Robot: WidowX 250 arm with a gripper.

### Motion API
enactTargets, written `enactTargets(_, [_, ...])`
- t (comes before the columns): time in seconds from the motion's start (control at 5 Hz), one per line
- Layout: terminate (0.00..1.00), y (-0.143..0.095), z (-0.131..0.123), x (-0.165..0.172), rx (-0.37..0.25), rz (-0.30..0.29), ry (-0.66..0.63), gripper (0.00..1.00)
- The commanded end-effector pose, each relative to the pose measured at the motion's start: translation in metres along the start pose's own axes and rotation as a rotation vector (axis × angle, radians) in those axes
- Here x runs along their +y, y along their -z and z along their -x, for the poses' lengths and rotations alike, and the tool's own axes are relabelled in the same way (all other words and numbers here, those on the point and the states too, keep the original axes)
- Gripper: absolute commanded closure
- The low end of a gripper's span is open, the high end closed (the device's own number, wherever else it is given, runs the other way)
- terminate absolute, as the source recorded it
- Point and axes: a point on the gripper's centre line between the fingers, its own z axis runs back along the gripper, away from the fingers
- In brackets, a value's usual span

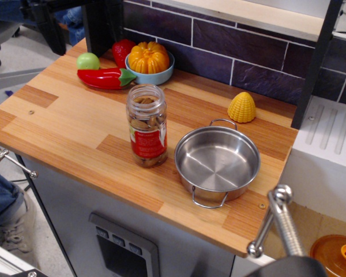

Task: Pour almonds in pot

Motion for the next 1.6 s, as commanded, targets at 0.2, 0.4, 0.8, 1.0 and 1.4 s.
enactTargets(0.2, [0.00,0.016,-0.051,-0.006,0.193,-0.079,-0.247,0.00])
enactTargets(0.4, [0.00,0.037,-0.040,-0.001,0.219,-0.118,-0.264,0.00])
enactTargets(0.8, [0.00,0.062,-0.028,-0.007,0.204,-0.137,-0.298,0.00])
enactTargets(1.0, [0.00,0.068,-0.023,-0.014,0.178,-0.114,-0.321,0.00])
enactTargets(1.4, [0.00,0.074,-0.020,-0.019,0.161,-0.075,-0.311,0.00])
